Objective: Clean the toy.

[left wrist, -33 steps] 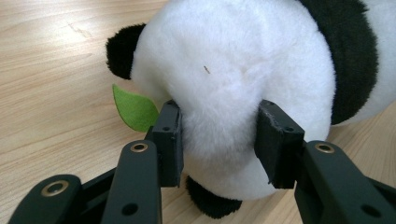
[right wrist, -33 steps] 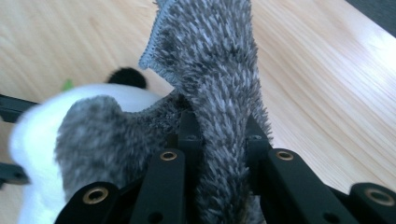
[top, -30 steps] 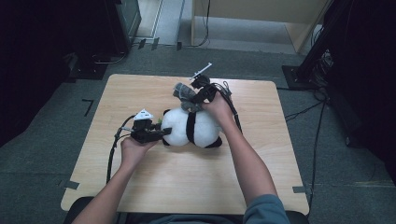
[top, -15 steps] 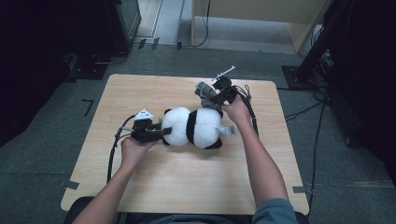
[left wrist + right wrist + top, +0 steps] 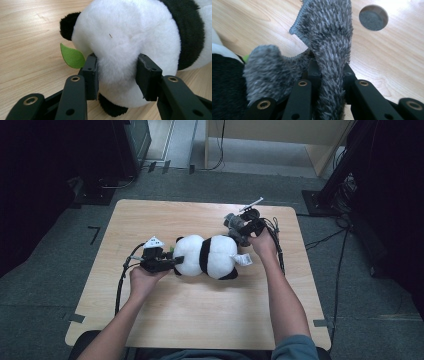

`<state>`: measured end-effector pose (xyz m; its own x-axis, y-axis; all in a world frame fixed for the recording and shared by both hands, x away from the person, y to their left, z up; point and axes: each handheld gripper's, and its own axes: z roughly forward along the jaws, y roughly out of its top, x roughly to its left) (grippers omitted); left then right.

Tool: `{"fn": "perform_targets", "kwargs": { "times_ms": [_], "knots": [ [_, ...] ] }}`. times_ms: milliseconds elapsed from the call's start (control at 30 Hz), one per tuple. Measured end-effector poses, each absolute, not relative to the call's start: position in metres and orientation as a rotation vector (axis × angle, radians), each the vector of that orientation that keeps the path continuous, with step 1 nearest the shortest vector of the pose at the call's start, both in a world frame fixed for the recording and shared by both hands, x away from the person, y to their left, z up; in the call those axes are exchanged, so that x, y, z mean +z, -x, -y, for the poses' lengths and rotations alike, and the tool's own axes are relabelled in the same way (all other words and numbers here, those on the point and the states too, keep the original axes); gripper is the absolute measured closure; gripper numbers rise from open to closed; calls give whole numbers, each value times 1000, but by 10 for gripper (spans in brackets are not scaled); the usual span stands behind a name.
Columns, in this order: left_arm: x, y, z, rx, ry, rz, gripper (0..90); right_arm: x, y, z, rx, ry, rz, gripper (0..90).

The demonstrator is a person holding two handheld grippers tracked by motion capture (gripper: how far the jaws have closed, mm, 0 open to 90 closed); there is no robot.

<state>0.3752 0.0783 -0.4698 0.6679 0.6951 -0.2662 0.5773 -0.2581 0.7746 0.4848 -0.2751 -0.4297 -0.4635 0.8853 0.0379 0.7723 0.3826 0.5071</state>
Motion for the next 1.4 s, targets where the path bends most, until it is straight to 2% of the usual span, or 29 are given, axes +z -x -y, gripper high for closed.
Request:
{"fn": "perform_targets", "kwargs": {
  "times_ms": [267, 433, 667, 867, 1067, 1233, 1400],
  "knots": [
    [-469, -375, -78, 161, -1949, -994, 575, -383, -479, 261, 839, -1408, -2366, 782],
    [-469, -375, -78, 159, -1950, -993, 576, -359, -474, 226, 886, -1289, -2418, 781],
    [-469, -375, -78, 161, -1947, -991, 577, -346, -471, 170, 930, -1160, -2515, 782],
    [-469, -375, -78, 165, -1943, -990, 579, -346, -469, 123, 945, -1078, -2603, 781],
    [-469, -375, -78, 161, -1944, -991, 581, -363, -465, 91, 912, -1007, -2710, 783],
    [-469, -376, -78, 158, -1946, -997, 583, -382, -468, 89, 843, -1044, -2764, 781],
    [-468, -375, -77, 159, -1951, -998, 587, -385, -475, 105, 860, -1112, -2747, 781]
  ]
}}
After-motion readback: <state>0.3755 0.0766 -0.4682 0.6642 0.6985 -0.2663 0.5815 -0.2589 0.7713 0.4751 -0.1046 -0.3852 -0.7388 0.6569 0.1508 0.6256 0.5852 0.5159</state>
